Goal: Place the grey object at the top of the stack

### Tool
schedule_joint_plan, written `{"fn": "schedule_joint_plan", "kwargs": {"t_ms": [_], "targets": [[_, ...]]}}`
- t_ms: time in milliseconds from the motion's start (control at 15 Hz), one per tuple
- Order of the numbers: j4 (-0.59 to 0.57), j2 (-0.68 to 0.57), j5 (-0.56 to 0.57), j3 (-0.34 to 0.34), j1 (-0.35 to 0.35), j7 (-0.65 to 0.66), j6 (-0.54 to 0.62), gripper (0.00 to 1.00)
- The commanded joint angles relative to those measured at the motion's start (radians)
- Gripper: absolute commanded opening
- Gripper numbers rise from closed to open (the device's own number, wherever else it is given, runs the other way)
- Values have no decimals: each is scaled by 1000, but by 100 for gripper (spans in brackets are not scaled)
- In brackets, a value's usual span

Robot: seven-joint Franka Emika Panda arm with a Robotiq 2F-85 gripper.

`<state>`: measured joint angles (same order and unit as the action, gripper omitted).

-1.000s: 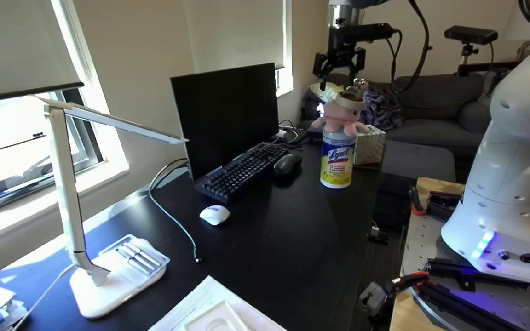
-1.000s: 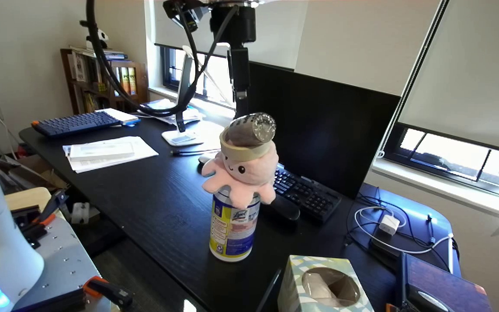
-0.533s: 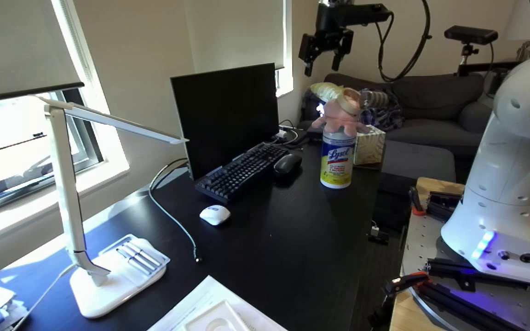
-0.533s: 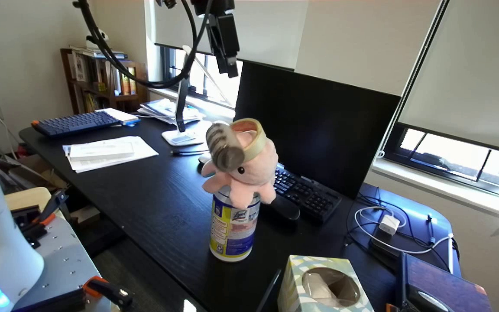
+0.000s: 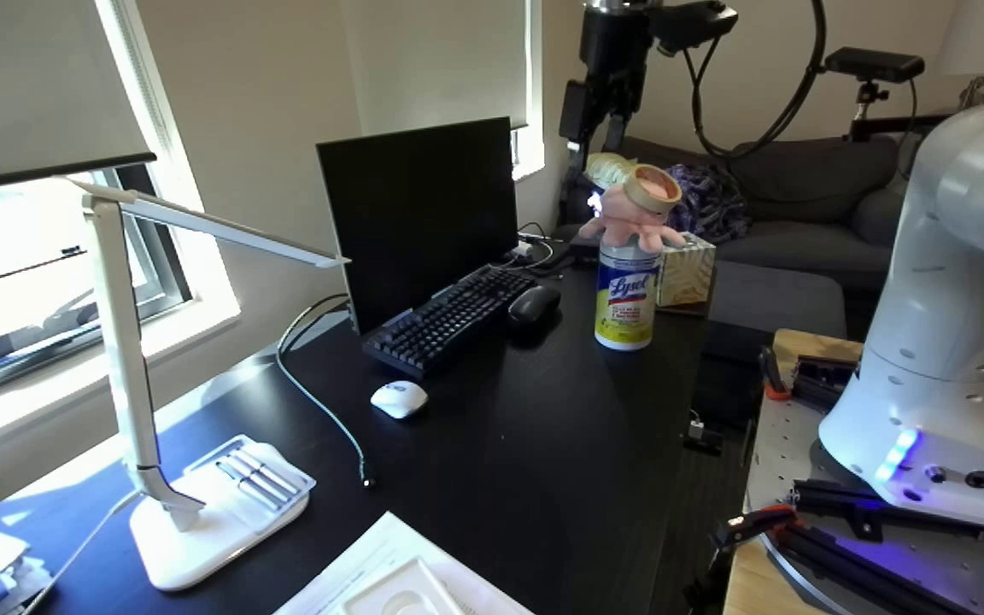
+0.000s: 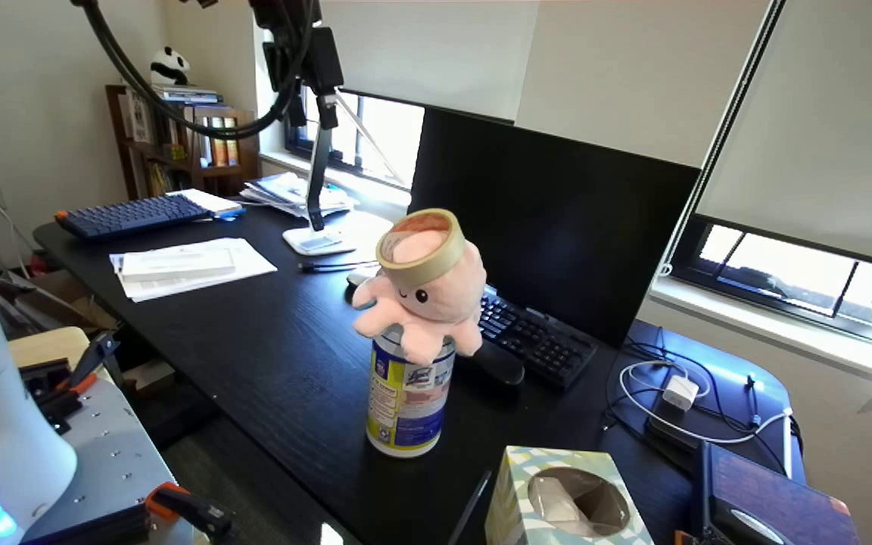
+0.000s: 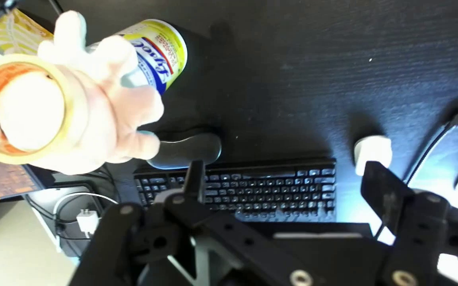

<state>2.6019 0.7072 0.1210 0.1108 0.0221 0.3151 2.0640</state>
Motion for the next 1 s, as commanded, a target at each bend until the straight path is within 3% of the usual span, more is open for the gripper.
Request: {"fn": "schedule_joint_plan", "kwargs": {"t_ms": [0,933], "targets": [[8,2,-16,11,4,-42,-6,100],[20,4,-21,4,28,-93,-9,100]]}}
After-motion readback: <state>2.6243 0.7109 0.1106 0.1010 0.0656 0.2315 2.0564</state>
